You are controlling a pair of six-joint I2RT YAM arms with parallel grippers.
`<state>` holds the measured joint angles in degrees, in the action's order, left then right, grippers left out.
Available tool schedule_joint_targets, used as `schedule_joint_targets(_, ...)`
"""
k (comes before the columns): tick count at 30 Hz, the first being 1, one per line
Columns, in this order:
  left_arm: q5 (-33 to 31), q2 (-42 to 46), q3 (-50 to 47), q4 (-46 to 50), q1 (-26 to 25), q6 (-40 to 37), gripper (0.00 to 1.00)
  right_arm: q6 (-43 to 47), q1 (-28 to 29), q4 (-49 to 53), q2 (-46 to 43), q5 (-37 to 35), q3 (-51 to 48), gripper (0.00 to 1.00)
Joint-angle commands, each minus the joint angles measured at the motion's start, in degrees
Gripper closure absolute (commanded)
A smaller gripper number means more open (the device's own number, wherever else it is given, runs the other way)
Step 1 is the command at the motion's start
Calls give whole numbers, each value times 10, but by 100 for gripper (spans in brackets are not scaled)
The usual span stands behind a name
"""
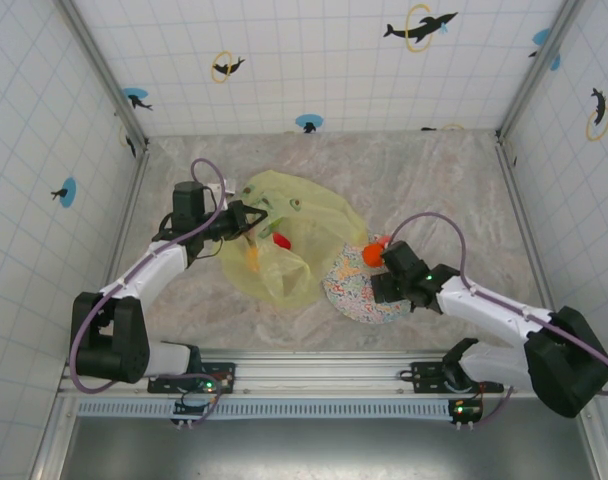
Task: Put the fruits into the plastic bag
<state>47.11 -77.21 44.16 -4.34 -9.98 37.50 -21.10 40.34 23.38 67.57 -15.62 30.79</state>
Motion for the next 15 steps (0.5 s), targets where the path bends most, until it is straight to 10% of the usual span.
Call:
schedule_joint_targets(1,-1,2,3,-5,0,-14,100,20,13,18,16,-46,15,3)
schedule_joint_targets(15,-7,-18,21,3,-31,-29,100,93,27,55,87,-56,76,13)
